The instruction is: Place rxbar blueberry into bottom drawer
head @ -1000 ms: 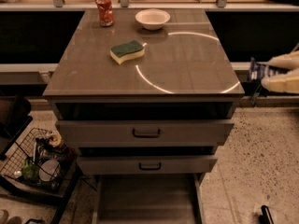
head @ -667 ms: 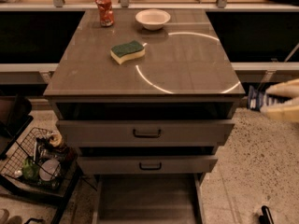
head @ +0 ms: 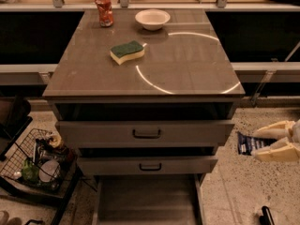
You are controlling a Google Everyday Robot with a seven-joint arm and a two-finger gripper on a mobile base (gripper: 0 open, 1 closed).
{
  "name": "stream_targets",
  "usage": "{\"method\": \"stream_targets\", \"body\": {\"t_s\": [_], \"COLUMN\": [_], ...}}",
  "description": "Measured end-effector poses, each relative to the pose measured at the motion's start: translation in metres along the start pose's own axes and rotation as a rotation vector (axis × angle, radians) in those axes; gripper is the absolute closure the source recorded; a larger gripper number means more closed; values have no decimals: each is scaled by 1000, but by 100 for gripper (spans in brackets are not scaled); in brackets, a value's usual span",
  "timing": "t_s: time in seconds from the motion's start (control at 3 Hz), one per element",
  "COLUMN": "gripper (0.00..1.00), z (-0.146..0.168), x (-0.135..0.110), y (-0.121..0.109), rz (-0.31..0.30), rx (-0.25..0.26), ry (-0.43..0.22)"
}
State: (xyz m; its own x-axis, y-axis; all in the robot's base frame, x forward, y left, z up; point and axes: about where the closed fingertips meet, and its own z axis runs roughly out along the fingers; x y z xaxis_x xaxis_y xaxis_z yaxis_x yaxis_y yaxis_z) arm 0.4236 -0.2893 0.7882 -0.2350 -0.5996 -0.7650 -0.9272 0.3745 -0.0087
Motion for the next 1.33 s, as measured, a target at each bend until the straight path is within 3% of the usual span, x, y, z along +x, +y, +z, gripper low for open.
{"method": "stream_targets", "body": {"t_s": [0.33, 0.67, 1.0, 1.33], "gripper": [100, 100, 100, 100], "z": [0, 24, 70, 135], "x": [0, 28, 92, 183], "y": [0, 10, 41, 79], "rz": [0, 0, 20, 68], "rx": [0, -7, -31, -62], "ry": [0, 16, 23, 71]}}
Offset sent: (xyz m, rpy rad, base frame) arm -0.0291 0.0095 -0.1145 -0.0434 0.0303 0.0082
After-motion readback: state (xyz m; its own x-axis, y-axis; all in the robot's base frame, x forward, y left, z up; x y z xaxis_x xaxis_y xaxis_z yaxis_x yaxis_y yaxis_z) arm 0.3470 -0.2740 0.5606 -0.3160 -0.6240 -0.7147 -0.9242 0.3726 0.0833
